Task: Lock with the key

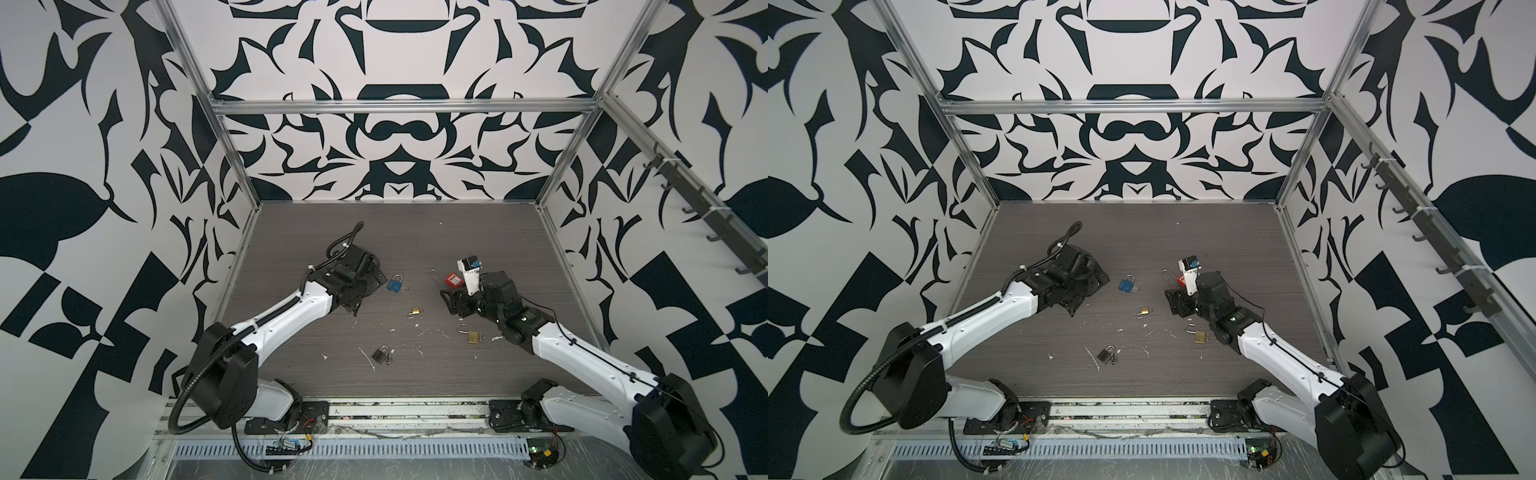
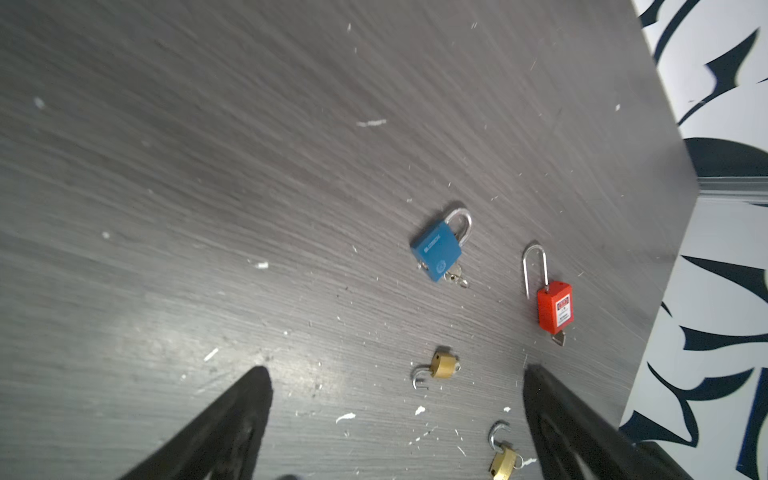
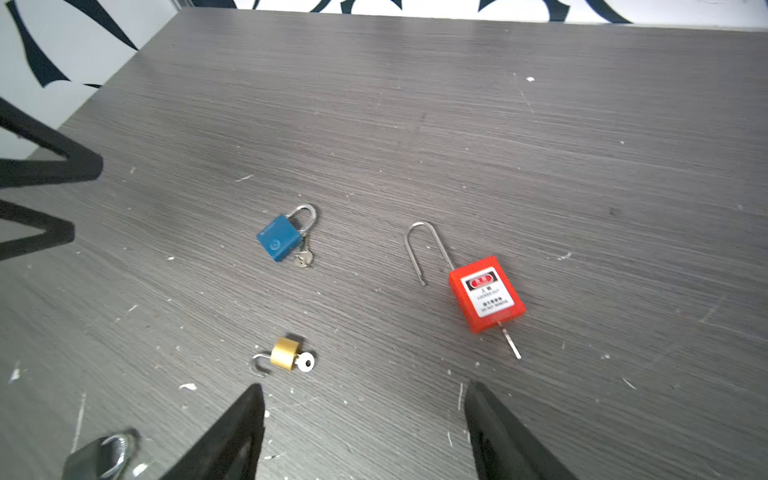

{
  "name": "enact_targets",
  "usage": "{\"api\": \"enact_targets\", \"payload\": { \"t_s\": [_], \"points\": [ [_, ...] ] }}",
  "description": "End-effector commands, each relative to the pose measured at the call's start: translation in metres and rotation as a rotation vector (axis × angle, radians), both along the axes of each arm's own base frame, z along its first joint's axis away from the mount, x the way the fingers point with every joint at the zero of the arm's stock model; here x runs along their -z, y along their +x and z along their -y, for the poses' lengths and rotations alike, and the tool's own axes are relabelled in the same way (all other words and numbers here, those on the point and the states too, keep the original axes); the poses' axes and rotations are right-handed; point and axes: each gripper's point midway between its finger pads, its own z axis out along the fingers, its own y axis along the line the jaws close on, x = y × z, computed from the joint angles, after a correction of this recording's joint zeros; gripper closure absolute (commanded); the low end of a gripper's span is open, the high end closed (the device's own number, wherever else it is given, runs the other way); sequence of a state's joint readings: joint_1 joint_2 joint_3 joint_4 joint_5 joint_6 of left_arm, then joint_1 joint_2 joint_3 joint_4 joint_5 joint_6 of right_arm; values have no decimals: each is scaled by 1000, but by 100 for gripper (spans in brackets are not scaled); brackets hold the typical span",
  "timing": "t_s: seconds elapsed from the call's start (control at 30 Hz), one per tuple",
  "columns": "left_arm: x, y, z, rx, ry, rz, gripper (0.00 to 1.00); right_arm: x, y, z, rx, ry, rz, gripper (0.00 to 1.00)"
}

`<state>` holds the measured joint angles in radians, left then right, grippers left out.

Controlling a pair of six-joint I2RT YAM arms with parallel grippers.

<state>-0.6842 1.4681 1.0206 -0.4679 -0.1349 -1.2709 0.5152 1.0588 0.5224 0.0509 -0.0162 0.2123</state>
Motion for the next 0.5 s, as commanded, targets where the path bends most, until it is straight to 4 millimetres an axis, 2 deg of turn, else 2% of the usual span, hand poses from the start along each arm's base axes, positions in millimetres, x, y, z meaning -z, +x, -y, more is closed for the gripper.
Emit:
{"api": "enact_targets", "payload": {
  "t_s": [0.0, 0.17, 0.2, 0.3, 0.47],
  "points": [
    [22, -18, 18, -140, -38, -174, 11, -37, 21, 12, 123, 31, 153, 23],
    [47, -30, 58, -137, -10, -377, 14, -32, 21, 23, 176, 15, 158, 23],
    [52, -33, 64, -145, 1, -427, 14, -32, 21, 24, 181, 14, 161, 23],
    [64, -41, 78, -181, -3, -524, 22, -33, 21, 25, 185, 19, 168, 23],
    [76, -38, 95, -268, -43, -580, 27, -28, 22, 24, 185, 17, 158, 24]
  ]
}}
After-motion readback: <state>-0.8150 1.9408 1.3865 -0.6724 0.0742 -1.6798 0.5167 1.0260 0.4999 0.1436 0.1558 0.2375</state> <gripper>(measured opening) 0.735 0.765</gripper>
